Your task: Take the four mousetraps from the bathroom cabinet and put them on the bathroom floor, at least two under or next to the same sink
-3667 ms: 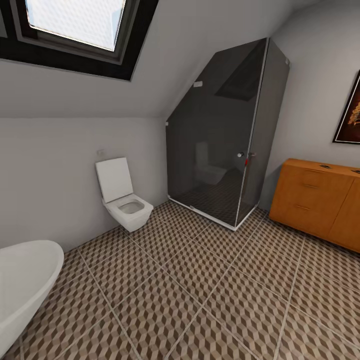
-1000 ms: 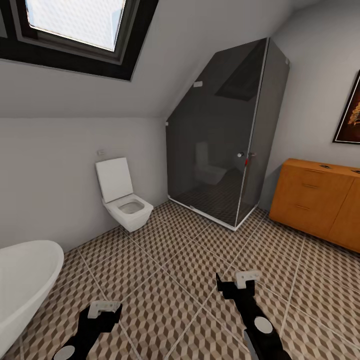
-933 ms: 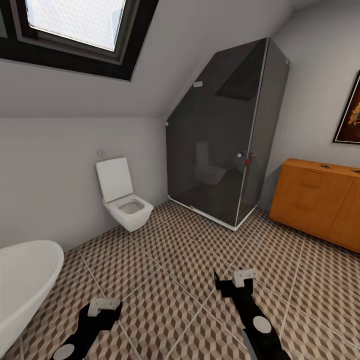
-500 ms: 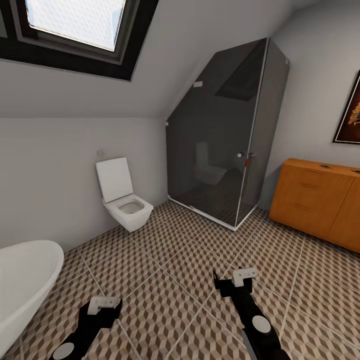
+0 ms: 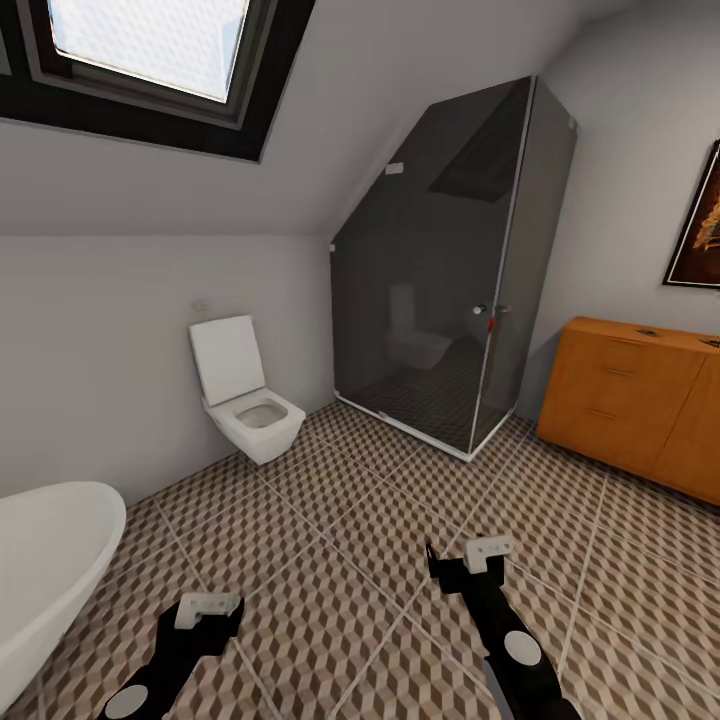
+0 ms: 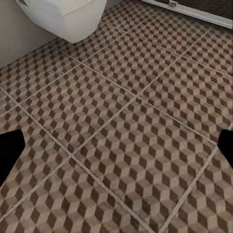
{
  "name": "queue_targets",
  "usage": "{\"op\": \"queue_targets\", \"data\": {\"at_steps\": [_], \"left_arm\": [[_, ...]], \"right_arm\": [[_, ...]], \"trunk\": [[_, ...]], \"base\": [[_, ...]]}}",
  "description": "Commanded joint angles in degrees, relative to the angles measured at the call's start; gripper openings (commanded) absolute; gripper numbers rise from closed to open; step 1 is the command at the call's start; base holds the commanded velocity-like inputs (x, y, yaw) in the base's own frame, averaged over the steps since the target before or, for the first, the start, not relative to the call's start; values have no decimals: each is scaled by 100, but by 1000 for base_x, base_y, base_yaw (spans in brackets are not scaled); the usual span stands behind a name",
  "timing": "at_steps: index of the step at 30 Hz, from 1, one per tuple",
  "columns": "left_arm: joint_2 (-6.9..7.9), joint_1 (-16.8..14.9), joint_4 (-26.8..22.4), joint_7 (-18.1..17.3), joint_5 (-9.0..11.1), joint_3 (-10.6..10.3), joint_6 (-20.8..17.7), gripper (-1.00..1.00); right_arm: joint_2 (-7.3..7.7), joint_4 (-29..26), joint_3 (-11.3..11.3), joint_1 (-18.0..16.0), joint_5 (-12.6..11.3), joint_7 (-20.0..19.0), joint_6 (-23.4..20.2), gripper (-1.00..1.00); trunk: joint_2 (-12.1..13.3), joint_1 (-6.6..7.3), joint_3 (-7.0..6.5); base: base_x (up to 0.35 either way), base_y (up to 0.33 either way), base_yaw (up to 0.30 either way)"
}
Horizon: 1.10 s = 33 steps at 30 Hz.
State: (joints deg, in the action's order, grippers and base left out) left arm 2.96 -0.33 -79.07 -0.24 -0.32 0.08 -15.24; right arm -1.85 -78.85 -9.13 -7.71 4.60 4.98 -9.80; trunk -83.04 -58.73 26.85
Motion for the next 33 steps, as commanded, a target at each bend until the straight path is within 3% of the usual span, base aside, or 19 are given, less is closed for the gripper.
{"op": "queue_targets", "data": {"at_steps": [1, 33], "left_arm": [[1, -2, -10, -3, -3, 1, -32, 100], [-6, -2, -139, -11, -3, -27, -35, 100]], "right_arm": [[1, -8, -10, -4, 49, 29, -44, 100], [6, -8, -10, -3, 44, 29, -44, 100]], "trunk": [[-4, 0, 5], [-4, 0, -118]], "base": [[0, 0, -127], [0, 0, -229]]}}
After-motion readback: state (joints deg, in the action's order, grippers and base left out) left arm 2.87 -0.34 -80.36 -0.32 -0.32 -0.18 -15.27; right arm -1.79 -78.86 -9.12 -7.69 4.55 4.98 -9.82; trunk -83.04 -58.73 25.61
